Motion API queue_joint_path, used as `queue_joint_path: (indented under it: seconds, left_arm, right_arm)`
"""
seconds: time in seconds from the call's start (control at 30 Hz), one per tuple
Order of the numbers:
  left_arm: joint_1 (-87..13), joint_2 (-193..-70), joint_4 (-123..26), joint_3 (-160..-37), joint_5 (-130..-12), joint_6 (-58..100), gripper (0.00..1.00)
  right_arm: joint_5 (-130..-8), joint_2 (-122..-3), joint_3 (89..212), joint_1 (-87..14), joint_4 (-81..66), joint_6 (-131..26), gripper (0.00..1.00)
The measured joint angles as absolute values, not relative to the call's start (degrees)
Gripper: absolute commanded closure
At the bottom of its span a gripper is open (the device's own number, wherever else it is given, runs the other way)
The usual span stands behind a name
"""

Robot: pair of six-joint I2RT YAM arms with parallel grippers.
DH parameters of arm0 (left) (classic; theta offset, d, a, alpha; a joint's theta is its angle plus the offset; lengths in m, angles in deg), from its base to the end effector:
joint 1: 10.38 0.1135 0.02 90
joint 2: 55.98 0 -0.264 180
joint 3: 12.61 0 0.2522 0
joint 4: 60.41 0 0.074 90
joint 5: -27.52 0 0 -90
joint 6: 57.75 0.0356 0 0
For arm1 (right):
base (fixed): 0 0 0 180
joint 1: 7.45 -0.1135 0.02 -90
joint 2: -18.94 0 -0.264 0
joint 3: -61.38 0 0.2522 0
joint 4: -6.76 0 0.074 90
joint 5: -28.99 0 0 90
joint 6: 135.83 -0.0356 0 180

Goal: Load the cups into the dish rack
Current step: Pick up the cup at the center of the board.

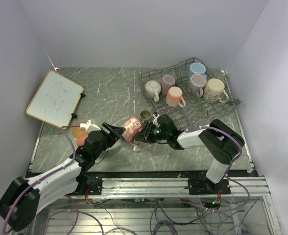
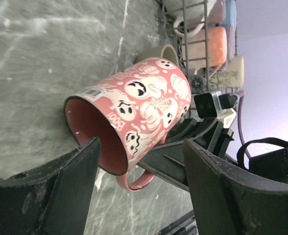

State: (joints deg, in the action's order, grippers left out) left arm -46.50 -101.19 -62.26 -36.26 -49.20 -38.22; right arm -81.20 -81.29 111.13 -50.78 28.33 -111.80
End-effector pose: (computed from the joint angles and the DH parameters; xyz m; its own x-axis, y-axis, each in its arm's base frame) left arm 0.1428 -0.0941 0.1715 -0.4671 -0.7946 -0.3877 -0.1234 0.4928 -0.8614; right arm 0.2254 0.2295 0.1268 -0.9321 0.2991 -0.2041 -0.0306 0.4966 0.8675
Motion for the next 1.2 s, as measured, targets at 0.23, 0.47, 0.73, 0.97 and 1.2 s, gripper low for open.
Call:
queue_joint_path:
  seconds: [0.23, 0.47, 0.73, 0.97, 1.2]
  left_arm:
    - [-45.9, -115.0, -80.9, -32.5, -53.9, -41.9, 0.34]
    - [-45.8, -117.9, -90.0, -29.4, -53.7, -46.2, 0.50]
    - [-45.8, -120.8, -94.5, -29.3, -53.5, -48.9, 0.65]
    - [-45.8, -125.7, -99.6, -29.1, -53.7, -50.2, 0.75]
    - [-45.8, -127.5, -102.9, -28.9, -54.1, -50.6, 0.78]
  right_arm:
    - [-81.6, -81.3, 111.1, -50.7, 28.7, -112.2, 0.86]
    - [-82.5, -81.3, 111.1, -50.5, 29.4, -113.3, 0.79]
    - [-82.6, -81.3, 111.1, -49.9, 31.9, -114.6, 0.70]
    - [-82.6, -81.3, 111.1, -49.8, 32.1, -114.8, 0.68]
    - [-82.9, -80.9, 111.1, -49.8, 31.5, -114.9, 0.61]
